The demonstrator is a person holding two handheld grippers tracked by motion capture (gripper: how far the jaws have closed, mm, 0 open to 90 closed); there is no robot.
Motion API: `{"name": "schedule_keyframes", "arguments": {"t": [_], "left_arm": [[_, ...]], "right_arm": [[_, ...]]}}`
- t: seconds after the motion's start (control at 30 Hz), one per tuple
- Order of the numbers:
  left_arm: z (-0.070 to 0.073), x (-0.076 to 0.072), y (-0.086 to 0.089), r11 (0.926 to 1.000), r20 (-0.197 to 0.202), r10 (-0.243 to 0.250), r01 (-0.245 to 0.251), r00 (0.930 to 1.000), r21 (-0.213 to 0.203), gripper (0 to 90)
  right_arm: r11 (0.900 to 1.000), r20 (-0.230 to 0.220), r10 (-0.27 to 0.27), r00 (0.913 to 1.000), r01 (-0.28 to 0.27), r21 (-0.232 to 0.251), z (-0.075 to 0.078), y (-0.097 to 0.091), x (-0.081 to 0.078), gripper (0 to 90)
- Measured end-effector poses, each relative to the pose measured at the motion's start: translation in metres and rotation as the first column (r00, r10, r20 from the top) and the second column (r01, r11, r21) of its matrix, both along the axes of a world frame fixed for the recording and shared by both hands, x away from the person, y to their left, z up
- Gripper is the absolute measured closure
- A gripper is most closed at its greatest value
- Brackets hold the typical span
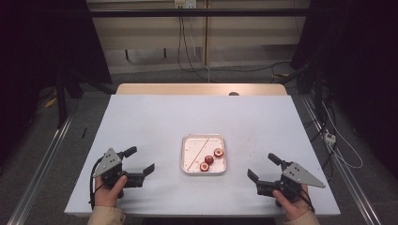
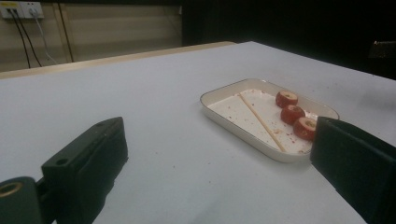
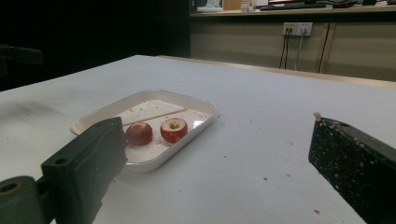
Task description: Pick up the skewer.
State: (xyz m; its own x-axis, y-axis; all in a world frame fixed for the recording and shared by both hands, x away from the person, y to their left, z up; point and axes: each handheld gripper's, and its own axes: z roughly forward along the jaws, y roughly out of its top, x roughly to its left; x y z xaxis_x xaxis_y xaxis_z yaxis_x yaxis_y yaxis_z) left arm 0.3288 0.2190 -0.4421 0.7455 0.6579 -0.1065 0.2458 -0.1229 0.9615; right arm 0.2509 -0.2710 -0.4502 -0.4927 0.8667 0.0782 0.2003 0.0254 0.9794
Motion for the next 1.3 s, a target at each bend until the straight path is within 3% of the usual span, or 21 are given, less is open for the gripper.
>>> {"name": "schedule_keyframes", "arguments": {"t": [0.7, 0.8, 1.3], "left_arm": [[0.009, 0.006, -0.025, 0.9983, 0.024, -0.034, 0.035, 0.9991, -0.046, 2.9], [0.011, 0.007, -0.032, 0.9979, 0.009, -0.034, 0.034, 0.9994, -0.055, 2.9], [0.013, 0.014, -0.06, 0.9982, -0.018, -0.058, 0.057, 0.9982, -0.02, 3.2]], "right_arm": [[0.9999, 0.007, 0.011, 0.9999, -0.011, -0.012, 0.001, 0.003, 0.001, 2.6], [0.9999, 0.008, 0.012, 0.9999, -0.012, -0.01, 0.001, 0.003, 0.0, 2.6], [0.9998, 0.009, 0.017, 0.9998, -0.017, -0.008, 0.001, 0.005, 0.0, 2.7]]}}
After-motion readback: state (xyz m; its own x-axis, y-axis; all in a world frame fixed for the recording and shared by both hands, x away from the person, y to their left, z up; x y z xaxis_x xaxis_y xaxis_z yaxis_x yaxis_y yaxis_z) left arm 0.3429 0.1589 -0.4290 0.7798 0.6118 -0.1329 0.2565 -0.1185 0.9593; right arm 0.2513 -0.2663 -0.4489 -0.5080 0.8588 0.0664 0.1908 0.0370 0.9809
